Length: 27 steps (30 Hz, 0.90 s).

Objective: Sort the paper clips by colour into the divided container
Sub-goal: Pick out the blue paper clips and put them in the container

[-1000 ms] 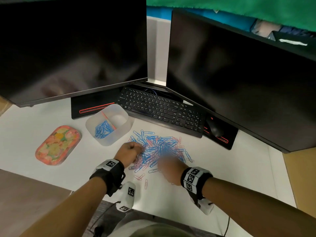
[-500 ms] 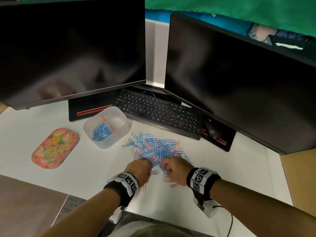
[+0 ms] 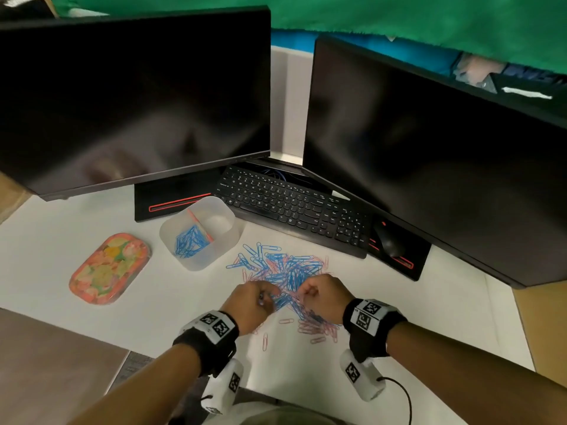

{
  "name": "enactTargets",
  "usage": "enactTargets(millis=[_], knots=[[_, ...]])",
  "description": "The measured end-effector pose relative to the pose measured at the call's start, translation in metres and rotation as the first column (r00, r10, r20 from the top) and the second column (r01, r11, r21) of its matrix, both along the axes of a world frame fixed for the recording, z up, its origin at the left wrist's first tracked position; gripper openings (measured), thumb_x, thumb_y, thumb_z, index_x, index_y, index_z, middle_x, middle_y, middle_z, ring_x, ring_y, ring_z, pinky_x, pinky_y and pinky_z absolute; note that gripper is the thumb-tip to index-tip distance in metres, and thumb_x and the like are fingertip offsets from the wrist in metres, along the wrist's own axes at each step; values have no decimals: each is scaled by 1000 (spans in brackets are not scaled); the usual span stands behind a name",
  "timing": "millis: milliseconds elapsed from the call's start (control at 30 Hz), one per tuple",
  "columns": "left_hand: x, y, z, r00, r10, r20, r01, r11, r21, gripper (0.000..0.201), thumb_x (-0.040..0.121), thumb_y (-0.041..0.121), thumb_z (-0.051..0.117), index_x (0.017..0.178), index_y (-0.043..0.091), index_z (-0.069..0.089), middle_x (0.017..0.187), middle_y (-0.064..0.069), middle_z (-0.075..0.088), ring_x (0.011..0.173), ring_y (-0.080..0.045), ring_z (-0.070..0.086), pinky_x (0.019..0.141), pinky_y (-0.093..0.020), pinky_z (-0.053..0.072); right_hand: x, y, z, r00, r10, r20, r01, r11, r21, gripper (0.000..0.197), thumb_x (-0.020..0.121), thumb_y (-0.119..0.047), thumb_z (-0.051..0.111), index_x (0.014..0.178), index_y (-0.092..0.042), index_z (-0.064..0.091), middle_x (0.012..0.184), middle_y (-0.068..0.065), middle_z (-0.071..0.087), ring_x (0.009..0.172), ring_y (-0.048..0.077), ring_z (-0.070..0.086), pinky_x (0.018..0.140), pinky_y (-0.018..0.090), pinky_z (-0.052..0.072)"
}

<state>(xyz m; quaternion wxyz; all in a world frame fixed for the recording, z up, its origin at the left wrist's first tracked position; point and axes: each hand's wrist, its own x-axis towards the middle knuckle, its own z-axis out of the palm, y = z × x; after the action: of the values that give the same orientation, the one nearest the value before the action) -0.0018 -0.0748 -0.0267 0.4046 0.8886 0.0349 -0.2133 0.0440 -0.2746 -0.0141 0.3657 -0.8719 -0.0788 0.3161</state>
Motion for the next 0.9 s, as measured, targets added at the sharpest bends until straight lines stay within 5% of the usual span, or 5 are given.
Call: enactTargets(millis=[133,400,600,733,900], knots=[[7,13,22,903,310,-297,-405,844,-351,21,87,-1,52,87,12,68,61,-1,53,46,-9,42,45,-16,33,12,25,17,966,-87,-244,124,982,140,22,88,1,46,81,-13,63,81,17,69,61,21,63,60,32,54],[26,62,63,672,553,-492,-721,338,-605,24,87,2,31,77,10,51,63,-3,50,48,-15,42,47,-23,32,53,122,57,947,-37,-319,126,956,264,29,89,13,42,76,-8,57,75,19,55,43,13,59,49,26,53],[46,106,79,546,708,-447,-794,267,-546,20,89,12,38,79,13,56,69,-6,54,50,-16,53,51,-24,41,76,194,72,972,-7,-236,60,975,216,30,86,9,47,73,-13,63,71,6,59,64,23,59,83,47,55],[53,125,80,465,756,-461,-833,197,-517,11,88,12,46,81,11,54,73,-11,52,59,-23,51,52,-27,49,86,218,73,977,45,-206,-2,979,205,25,88,2,52,111,3,63,89,10,63,80,21,62,86,38,57],[58,134,79,450,769,-453,-856,227,-464,12,93,21,47,95,11,55,95,-16,48,79,-26,51,74,-36,47,87,221,71,987,69,-148,-42,983,177,23,82,4,54,96,-7,69,89,8,64,87,24,66,89,43,56]])
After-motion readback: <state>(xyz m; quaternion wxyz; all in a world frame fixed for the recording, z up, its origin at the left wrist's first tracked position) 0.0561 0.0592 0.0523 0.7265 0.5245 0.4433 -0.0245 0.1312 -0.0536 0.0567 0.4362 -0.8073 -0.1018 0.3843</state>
